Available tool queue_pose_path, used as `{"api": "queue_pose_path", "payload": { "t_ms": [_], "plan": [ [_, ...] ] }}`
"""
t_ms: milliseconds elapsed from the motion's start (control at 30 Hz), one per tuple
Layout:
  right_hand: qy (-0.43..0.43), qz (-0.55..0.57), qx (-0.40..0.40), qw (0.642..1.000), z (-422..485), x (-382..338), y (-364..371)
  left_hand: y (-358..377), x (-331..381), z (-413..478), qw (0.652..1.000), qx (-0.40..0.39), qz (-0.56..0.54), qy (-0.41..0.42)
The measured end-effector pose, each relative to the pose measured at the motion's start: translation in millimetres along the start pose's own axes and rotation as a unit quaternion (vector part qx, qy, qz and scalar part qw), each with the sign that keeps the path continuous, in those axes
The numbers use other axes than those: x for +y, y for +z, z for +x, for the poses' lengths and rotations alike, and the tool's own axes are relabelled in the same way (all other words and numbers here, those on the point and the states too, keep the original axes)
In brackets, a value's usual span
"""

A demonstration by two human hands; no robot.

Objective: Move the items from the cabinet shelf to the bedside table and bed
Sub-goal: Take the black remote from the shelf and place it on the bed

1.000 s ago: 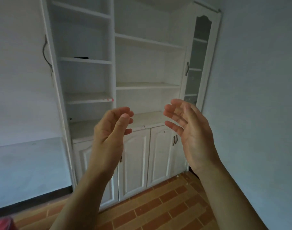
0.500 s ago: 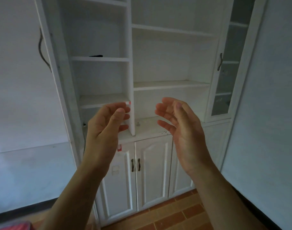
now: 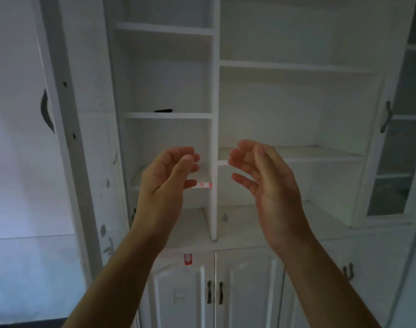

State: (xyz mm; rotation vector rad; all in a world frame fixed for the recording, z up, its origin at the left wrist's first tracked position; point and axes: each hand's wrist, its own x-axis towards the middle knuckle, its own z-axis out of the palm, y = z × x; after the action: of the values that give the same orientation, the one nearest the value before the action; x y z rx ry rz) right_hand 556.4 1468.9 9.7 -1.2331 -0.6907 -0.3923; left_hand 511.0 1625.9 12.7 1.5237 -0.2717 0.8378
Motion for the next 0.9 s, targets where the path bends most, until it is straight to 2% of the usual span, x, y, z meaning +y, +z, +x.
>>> {"api": "queue_pose_path", "payload": {
  "t_ms": [333, 767, 900],
  "plan": [
    [-0.007, 0.002, -0.041, 0.999, 96.0, 62.6, 24.7, -4.8, -56.6, 96.2, 0.999, 0.049, 0.007, -0.004],
    [-0.036, 0.046, -0.058, 0.997, 247.9, 137.2, 74.4, -37.2, -114.1, 253.6, 0.989, 0.146, -0.018, 0.005],
    [-0.033, 0.052, -0.059, 0.996, 283.5, 159.7, 82.0, -37.8, -132.2, 284.1, 0.988, 0.154, -0.013, 0.004]
  ]
}}
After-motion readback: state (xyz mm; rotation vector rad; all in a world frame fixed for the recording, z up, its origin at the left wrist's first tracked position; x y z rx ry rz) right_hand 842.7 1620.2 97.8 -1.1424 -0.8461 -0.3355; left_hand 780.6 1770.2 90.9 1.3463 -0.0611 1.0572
